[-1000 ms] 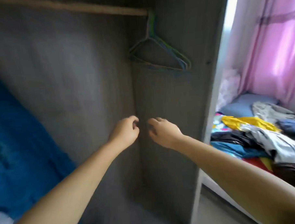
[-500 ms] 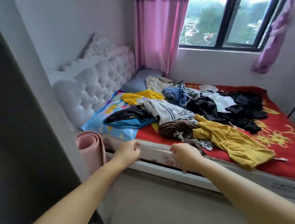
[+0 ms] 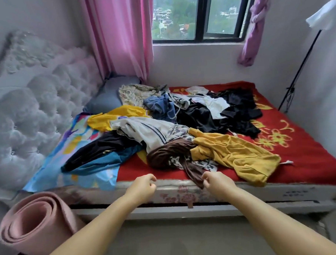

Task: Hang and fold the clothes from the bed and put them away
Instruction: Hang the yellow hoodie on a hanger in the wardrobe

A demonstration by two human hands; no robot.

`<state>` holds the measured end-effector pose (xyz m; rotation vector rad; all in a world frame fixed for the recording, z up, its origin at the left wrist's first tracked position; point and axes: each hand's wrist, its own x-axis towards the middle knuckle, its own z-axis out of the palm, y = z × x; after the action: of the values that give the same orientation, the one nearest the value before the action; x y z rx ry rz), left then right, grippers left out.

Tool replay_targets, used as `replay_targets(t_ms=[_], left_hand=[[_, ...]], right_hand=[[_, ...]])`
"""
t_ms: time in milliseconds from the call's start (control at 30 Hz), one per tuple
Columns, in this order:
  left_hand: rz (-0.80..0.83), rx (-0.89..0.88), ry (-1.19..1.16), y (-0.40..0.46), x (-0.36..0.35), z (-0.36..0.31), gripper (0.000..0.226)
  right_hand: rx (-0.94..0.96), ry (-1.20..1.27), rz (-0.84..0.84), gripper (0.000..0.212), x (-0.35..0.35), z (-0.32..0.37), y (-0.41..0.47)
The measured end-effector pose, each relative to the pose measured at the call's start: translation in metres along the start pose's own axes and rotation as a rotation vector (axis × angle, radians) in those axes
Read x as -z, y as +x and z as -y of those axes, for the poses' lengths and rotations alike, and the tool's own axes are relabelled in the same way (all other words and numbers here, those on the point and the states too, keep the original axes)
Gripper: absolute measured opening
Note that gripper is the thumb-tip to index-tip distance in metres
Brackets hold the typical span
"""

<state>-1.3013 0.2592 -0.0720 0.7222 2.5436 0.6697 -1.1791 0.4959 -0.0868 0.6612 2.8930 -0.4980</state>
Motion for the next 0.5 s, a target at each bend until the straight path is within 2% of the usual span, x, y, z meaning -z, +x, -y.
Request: replay_targets(t_ms=[233,500], left_hand=[[0.097,-0.085,0.062,0.117,0.026,-0.019,0.032],[0.273,-0.239,0.12,0.217,-0.031,-0.085,0.03]], right_hand=[[-0.193,0.081,-0.007,0.026,0.011,-0.02,0.065],[-0.399,0.11,0.056,0.031,0.01,-0.107,0.105]])
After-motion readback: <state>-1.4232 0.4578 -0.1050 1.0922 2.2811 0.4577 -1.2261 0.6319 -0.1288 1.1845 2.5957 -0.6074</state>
